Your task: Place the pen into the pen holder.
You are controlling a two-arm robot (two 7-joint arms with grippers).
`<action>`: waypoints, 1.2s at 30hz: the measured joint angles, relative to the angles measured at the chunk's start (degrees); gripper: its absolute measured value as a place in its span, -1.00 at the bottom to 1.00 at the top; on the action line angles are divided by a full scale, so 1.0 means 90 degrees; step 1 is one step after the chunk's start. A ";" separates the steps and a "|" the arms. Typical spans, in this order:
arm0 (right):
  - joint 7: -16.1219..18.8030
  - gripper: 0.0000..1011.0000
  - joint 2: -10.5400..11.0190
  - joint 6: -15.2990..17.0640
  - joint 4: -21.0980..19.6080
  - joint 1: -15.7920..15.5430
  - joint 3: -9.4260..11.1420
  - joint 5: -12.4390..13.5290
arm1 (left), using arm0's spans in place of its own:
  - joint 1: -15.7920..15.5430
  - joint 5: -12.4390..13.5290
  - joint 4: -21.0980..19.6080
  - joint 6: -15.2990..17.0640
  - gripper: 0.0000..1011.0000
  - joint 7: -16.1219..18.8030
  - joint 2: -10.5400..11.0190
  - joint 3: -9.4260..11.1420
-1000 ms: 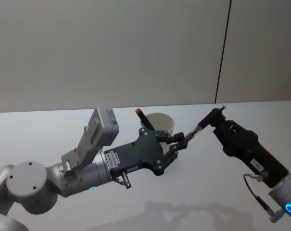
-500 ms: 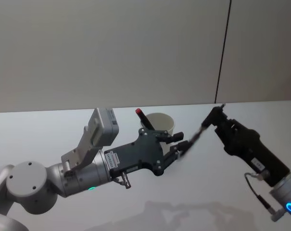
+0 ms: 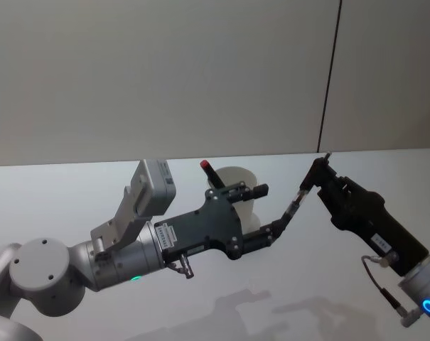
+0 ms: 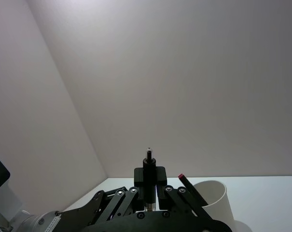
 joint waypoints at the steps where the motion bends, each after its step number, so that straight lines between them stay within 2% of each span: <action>1: -0.0004 -0.72 0.0005 -0.0007 0.0003 0.0002 -0.0002 -0.0006 | 0.0000 0.0000 0.0000 -0.0001 0.32 0.0000 0.0000 0.0000; 8: -0.0024 -0.72 0.0037 -0.0051 0.0020 0.0019 -0.0008 -0.0097 | 0.0000 -0.0002 0.0000 -0.0004 0.69 0.0000 0.0000 0.0000; 14: -0.0027 -0.72 0.0092 -0.0115 0.0045 0.0077 0.0006 -0.0288 | 0.0000 -0.0003 0.0000 -0.0005 0.98 0.0003 0.0000 0.0000; 24: 0.0068 -0.72 0.0226 -0.0253 0.0221 0.0315 0.0118 -0.0617 | 0.0000 -0.0002 0.0000 -0.0005 0.98 0.0004 0.0000 0.0000; 36: 0.0428 -0.72 0.0305 -0.0441 0.0805 0.0910 0.0256 -0.0934 | 0.0000 -0.0002 0.0000 -0.0005 0.98 0.0004 0.0000 0.0000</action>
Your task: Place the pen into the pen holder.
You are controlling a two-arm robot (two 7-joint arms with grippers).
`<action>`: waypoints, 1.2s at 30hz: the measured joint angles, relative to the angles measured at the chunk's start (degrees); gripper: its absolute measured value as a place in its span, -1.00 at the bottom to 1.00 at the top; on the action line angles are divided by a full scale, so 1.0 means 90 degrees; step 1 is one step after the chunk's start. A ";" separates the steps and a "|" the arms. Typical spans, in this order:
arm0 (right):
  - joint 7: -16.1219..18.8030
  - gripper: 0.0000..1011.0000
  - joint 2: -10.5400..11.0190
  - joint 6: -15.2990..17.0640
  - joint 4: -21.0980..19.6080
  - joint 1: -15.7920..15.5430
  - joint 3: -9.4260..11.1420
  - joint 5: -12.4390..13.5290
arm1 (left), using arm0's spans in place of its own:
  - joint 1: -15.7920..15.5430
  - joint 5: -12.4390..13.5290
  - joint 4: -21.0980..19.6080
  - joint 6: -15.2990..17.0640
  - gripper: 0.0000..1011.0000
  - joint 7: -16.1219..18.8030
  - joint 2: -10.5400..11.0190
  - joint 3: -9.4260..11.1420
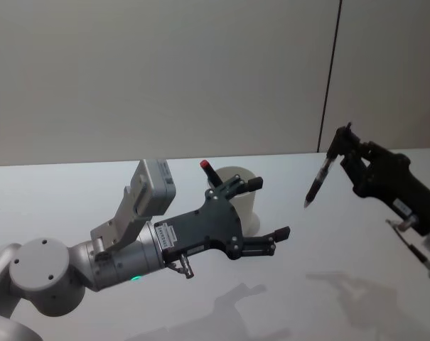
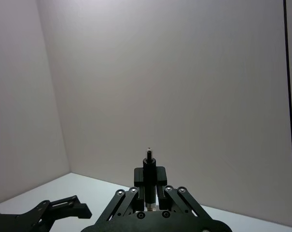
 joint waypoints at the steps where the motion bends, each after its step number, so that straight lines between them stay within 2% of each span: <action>1: 0.0074 -0.72 -0.0004 -0.0022 0.0093 0.0090 0.0006 -0.0035 | 0.0000 0.0000 0.0000 0.0000 0.98 0.0000 0.0000 0.0000; 16: 0.0972 -0.72 -0.0167 -0.0304 0.1396 0.1178 0.0031 -0.0199 | 0.0000 0.0000 0.0000 0.0000 0.98 0.0000 0.0001 0.0000; 22: 0.1472 -0.72 -0.0291 -0.0418 0.2128 0.1734 -0.0009 -0.0241 | 0.0000 0.0000 0.0000 0.0000 0.98 0.0000 0.0000 0.0000; 23: 0.1472 -0.72 -0.0291 -0.0418 0.2128 0.1734 -0.0009 -0.0241 | 0.0000 0.0000 0.0000 0.0001 0.98 0.0000 0.0000 0.0000; 28: 0.1898 -0.72 -0.0441 -0.0554 0.2848 0.2240 -0.0088 -0.0273 | 0.0000 0.0000 0.0000 0.0000 0.98 0.0000 0.0000 0.0000; 36: 0.2324 -0.72 -0.0658 -0.0802 0.3748 0.2829 -0.0226 -0.0310 | 0.0000 0.0000 0.0000 0.0000 0.98 0.0000 0.0000 0.0000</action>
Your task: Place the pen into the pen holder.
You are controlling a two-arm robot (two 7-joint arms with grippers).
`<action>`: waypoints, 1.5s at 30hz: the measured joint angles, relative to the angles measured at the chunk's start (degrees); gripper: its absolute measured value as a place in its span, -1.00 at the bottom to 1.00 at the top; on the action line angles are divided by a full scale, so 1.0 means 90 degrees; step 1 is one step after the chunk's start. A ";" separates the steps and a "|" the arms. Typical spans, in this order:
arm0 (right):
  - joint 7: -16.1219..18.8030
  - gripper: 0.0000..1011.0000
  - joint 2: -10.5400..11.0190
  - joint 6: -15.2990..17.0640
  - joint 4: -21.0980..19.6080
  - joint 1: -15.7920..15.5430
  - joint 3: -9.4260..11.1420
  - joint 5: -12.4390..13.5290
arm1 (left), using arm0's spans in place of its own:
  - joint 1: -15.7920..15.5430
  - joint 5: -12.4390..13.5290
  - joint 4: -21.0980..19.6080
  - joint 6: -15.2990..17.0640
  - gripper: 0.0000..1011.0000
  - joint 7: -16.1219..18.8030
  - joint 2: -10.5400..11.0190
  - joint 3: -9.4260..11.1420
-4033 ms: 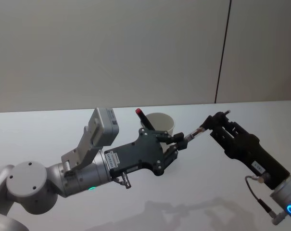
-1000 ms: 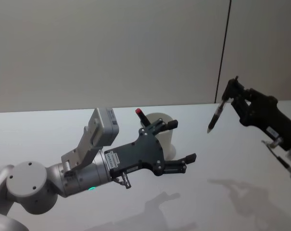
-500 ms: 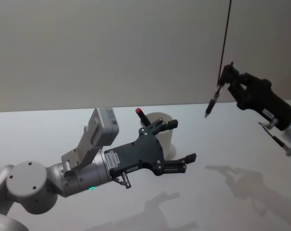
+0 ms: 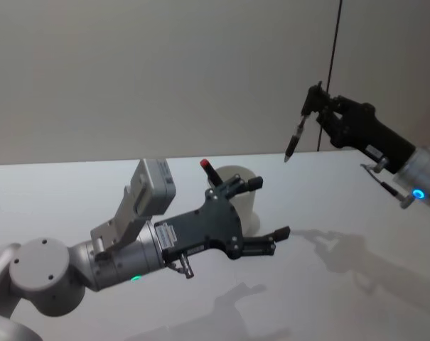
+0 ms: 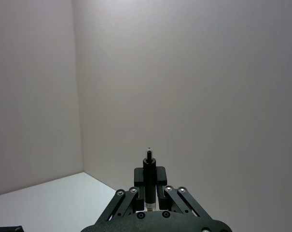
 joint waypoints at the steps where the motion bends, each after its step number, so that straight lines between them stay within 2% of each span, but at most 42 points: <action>1: 0.0024 -0.72 -0.0023 -0.0015 0.0082 0.0051 -0.0015 -0.0002 | 0.0000 0.0000 0.0000 0.0000 0.98 0.0000 0.0000 0.0000; 15: 0.0545 -0.72 -0.0452 -0.0473 0.1664 0.0964 -0.0327 0.0018 | 0.0000 0.0000 0.0000 0.0000 0.98 0.0000 0.0000 0.0000; 28: 0.0809 -0.72 -0.0835 -0.0872 0.3053 0.1681 -0.0606 0.0037 | 0.0000 0.0000 0.0000 0.0000 0.98 0.0000 0.0000 0.0000; 41: 0.1004 -0.72 -0.1148 -0.1231 0.4324 0.2262 -0.0767 0.0074 | 0.0000 0.0000 0.0000 0.0000 0.98 0.0000 0.0000 0.0000; 44: 0.1045 -0.62 -0.1217 -0.1308 0.4612 0.2392 -0.0794 0.0075 | 0.0000 0.0000 0.0000 0.0000 0.98 0.0000 0.0000 0.0000; 45: 0.1061 -0.51 -0.1247 -0.1340 0.4729 0.2447 -0.0804 0.0075 | 0.0000 0.0000 0.0000 0.0000 0.98 0.0000 0.0000 0.0000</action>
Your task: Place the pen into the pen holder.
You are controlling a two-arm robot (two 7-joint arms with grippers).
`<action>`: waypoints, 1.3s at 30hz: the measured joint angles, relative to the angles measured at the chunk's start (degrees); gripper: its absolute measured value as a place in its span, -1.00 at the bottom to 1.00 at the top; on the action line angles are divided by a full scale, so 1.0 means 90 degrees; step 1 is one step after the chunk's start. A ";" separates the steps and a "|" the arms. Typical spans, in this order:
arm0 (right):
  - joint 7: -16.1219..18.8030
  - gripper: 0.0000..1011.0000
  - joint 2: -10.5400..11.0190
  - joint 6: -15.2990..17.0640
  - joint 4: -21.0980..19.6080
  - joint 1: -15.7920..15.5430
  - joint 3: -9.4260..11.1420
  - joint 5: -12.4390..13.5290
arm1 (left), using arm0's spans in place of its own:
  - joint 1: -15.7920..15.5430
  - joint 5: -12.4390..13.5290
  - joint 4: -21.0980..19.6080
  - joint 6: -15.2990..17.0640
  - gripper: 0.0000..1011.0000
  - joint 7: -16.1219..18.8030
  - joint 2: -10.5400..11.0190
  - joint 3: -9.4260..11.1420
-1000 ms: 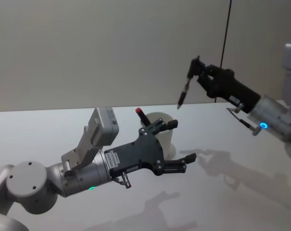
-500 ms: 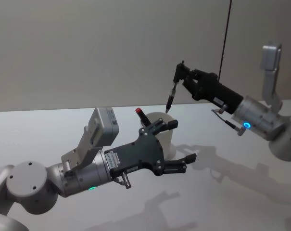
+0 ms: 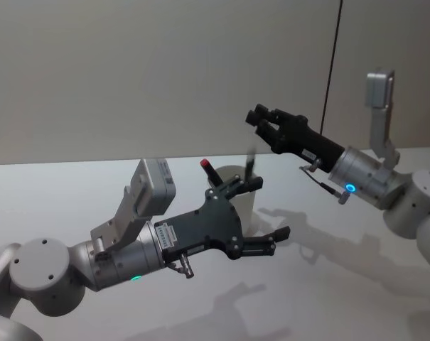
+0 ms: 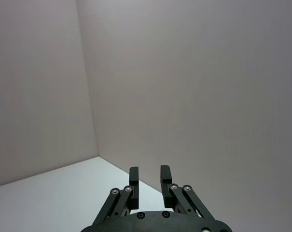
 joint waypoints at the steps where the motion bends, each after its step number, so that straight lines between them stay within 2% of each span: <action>1: 0.0007 -0.48 -0.0019 -0.0014 0.0080 0.0035 -0.0008 -0.0001 | 0.0000 0.0000 0.0000 0.0000 0.98 0.0000 0.0000 0.0000; 11: 0.0101 0.10 -0.0183 -0.0200 0.0711 0.0325 -0.0041 -0.0031 | 0.0000 0.0000 0.0000 0.0000 0.98 0.0000 0.0000 0.0000; 13: 0.0122 0.29 -0.0209 -0.0246 0.0816 0.0370 -0.0040 -0.0041 | 0.0000 0.0000 0.0000 0.0000 0.98 0.0000 0.0000 0.0000; 14: 0.0128 0.29 -0.0215 -0.0256 0.0842 0.0384 -0.0039 -0.0044 | 0.0000 0.0000 0.0000 0.0000 0.98 0.0000 0.0000 0.0000; 18: 0.0169 0.60 -0.0245 -0.0329 0.0976 0.0447 -0.0026 -0.0074 | 0.0000 0.0000 0.0000 0.0000 0.98 0.0000 0.0000 0.0000; 26: 0.0204 0.98 -0.0264 -0.0404 0.1093 0.0506 0.0002 -0.0124 | 0.0000 0.0000 0.0000 0.0000 0.98 0.0000 0.0000 0.0000; 39: 0.0226 0.98 -0.0277 -0.0460 0.1178 0.0546 0.0021 -0.0165 | 0.0000 0.0000 0.0000 0.0000 0.98 0.0000 0.0000 0.0000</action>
